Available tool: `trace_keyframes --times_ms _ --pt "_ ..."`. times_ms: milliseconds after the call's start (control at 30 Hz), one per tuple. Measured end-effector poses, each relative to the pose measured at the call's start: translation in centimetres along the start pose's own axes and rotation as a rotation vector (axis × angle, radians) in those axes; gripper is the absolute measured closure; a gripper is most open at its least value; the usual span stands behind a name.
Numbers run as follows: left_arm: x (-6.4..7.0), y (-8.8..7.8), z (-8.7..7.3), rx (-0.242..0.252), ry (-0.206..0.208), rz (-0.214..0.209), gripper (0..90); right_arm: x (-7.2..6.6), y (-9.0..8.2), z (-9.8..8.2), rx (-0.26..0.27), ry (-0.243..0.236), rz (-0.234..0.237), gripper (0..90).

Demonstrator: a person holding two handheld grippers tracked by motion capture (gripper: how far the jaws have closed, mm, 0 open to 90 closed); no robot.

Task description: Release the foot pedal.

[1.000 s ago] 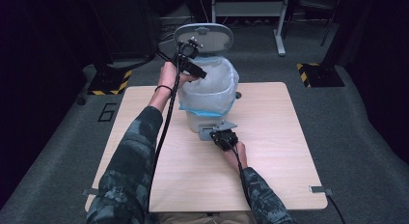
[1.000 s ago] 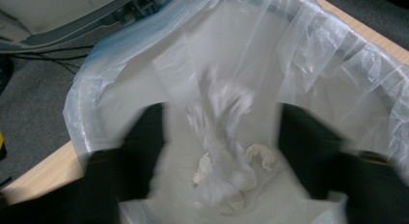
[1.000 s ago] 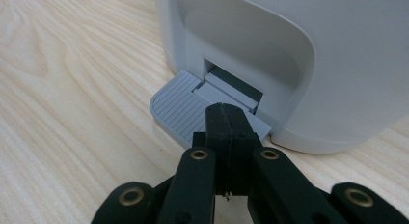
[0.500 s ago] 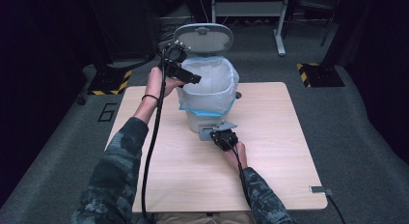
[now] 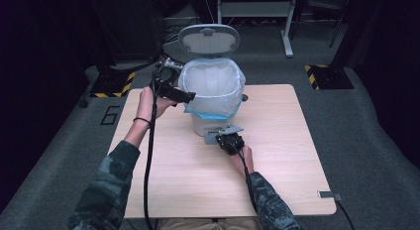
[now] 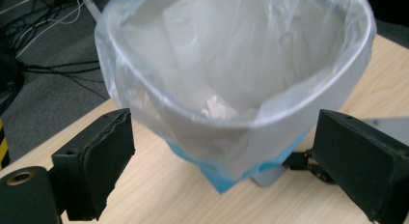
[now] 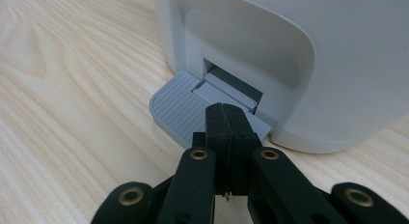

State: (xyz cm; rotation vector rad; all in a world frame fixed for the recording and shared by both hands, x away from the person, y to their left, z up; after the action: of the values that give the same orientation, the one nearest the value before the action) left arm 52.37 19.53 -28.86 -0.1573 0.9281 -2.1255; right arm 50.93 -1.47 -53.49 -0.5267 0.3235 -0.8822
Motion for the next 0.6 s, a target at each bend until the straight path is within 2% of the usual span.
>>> trace_keyframes --times_ms 167,333,367,400,467,500,533,567,600 --pt "-0.1 -0.2 -2.5 0.0 -0.016 -0.003 5.9 0.3 0.0 0.1 -0.007 0.024 0.01 88.6" --pt "-0.3 -0.5 -4.6 -0.001 -0.024 -0.001 5.1 0.4 -1.0 0.1 -0.014 0.054 0.022 79.0" --pt "-0.2 -0.4 -5.5 -0.002 -0.03 0.0 4.7 0.4 -1.8 -0.1 -0.018 0.046 0.021 69.4" --pt "-0.2 -0.4 -5.5 -0.002 -0.03 0.0 4.6 0.4 -1.8 -0.1 -0.018 0.046 0.021 69.4" --pt "0.0 -0.4 -6.4 0.002 -0.039 -0.001 4.3 0.5 -2.7 -0.4 -0.03 0.072 0.029 51.7" --pt "0.1 -0.4 -6.9 0.004 -0.042 -0.004 3.9 0.8 -3.9 -0.8 -0.029 0.098 0.028 33.7" --pt "0.2 -0.4 -7.4 0.001 -0.039 -0.003 3.9 0.8 -3.9 -0.8 -0.029 0.098 0.028 33.7" --pt "0.3 -0.4 -8.0 0.005 -0.046 -0.006 3.8 0.9 -4.5 -1.0 -0.034 0.109 0.025 27.0" --pt "0.3 -0.4 -8.6 0.004 -0.047 -0.004 3.6 1.2 -5.8 -1.4 -0.03 0.12 0.023 18.9"
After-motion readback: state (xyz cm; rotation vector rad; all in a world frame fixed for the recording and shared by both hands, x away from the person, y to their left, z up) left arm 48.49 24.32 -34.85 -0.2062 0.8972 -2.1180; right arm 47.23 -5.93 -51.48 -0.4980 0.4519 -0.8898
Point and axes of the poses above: each handheld gripper's, and its own axes: y roughly forward along the jaws, z roughly out of its top, x roughly to its right, the point moved 2 cm from there along y, roughly forward along the jaws, and after that the axes turned 7 degrees about y, right-handed, at the moved point
